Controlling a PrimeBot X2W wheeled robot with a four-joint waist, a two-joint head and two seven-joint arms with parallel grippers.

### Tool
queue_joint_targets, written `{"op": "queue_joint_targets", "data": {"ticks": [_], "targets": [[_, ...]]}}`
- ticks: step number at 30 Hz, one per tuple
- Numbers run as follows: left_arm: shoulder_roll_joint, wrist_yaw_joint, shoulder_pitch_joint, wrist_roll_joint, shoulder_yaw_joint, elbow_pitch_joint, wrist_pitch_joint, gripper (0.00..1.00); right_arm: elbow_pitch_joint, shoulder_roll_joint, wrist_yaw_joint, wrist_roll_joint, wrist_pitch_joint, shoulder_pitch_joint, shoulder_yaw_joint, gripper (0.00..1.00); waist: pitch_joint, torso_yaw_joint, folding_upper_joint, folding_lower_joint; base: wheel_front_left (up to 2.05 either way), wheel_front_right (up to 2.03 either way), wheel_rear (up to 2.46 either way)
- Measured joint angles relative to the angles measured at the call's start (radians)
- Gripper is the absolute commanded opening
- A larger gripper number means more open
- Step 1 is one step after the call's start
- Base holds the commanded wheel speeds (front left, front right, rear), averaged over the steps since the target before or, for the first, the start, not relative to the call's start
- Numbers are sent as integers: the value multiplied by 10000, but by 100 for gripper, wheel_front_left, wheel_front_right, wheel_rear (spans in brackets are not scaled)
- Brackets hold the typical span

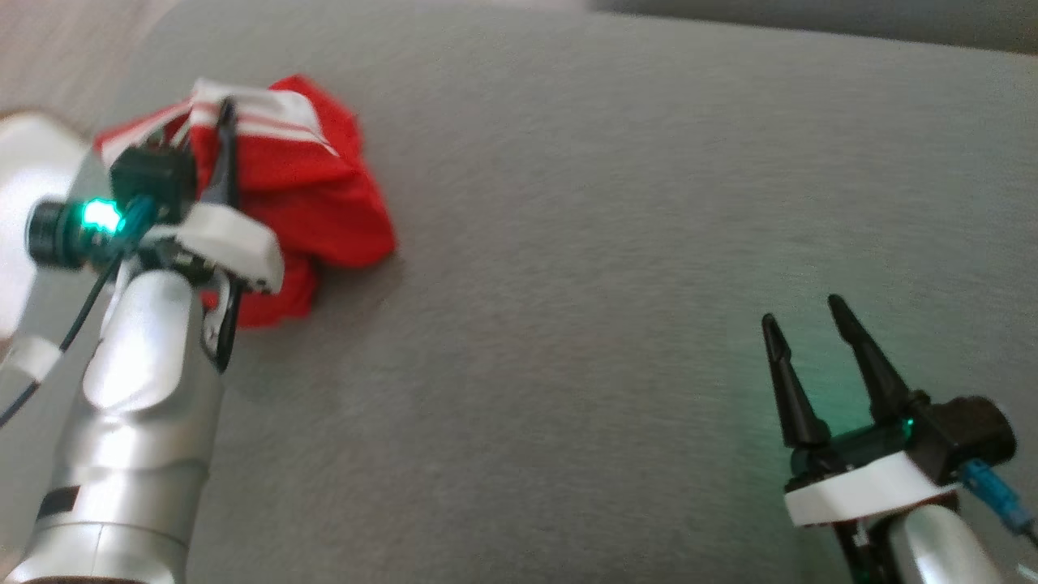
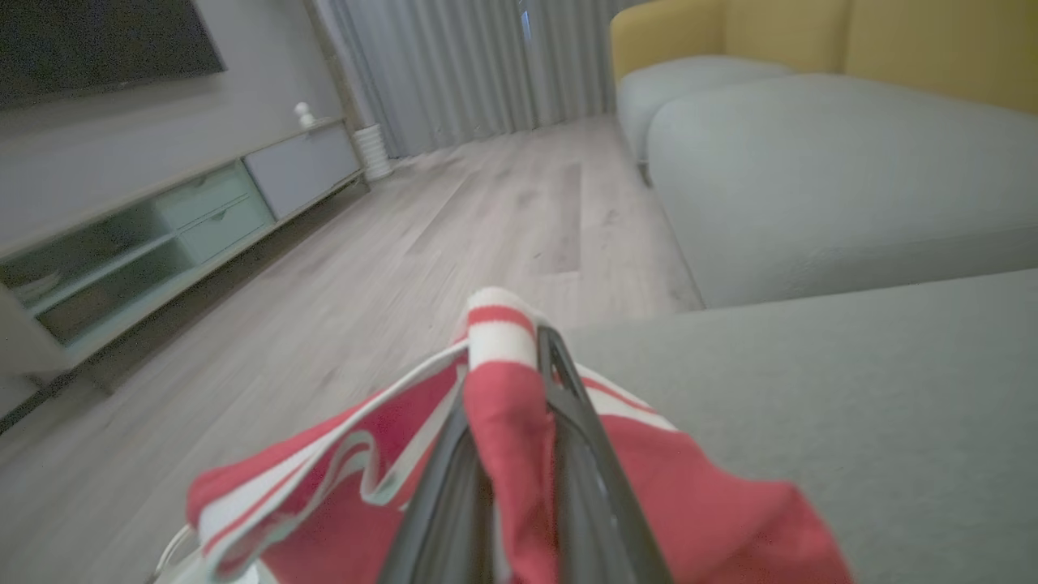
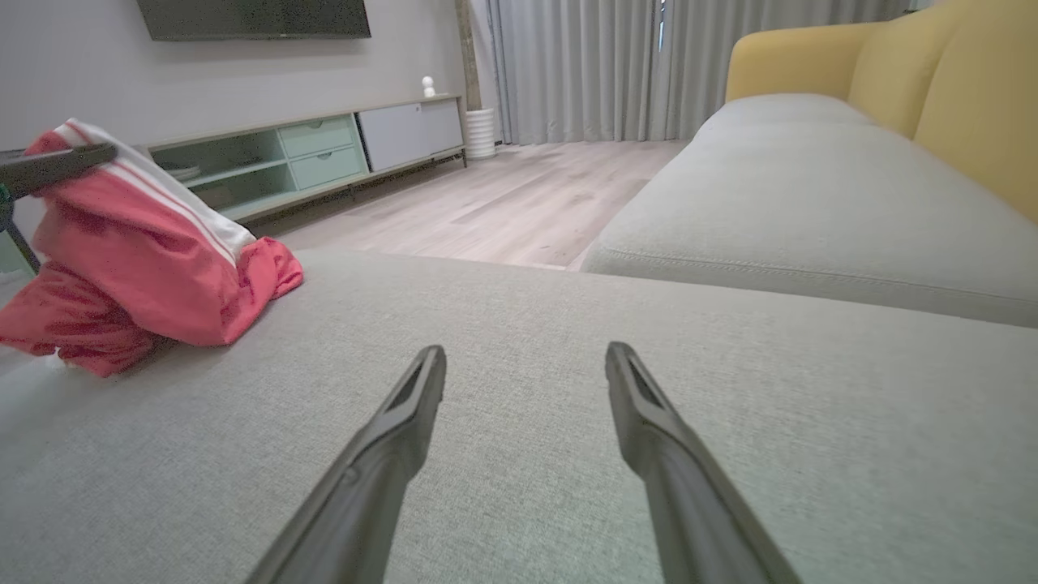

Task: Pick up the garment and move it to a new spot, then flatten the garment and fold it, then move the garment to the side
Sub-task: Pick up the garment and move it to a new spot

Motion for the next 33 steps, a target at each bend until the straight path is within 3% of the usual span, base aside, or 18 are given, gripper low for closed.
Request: {"op": "queue_joint_targets", "data": {"ticks": [9,15,21,25,33], "targets": [[153,-449,45,142,-907,-3659,1381,0,107,690,0,84,0,577,-94,100,-1006,-2210,0,1,0,0,0],[61,-577,-27,132,-1333,-4903,1835,0,107,890,0,86,0,741,-104,100,-1497,-3664,0,1,0,0,0],[-372,-612,-16,-56,-1912,-4953,1885,0,100,1074,0,102,0,822,-2,100,-1717,-4776,0,1,0,0,0],[-677,-667,590,-268,-2391,-4535,1672,0,102,1118,0,178,0,821,54,100,-1599,-5108,0,1,0,0,0],[-1039,-780,3100,-470,-3816,-2157,-314,0,270,1235,0,259,0,467,389,100,-848,-5458,0,5,0,0,0]]}}
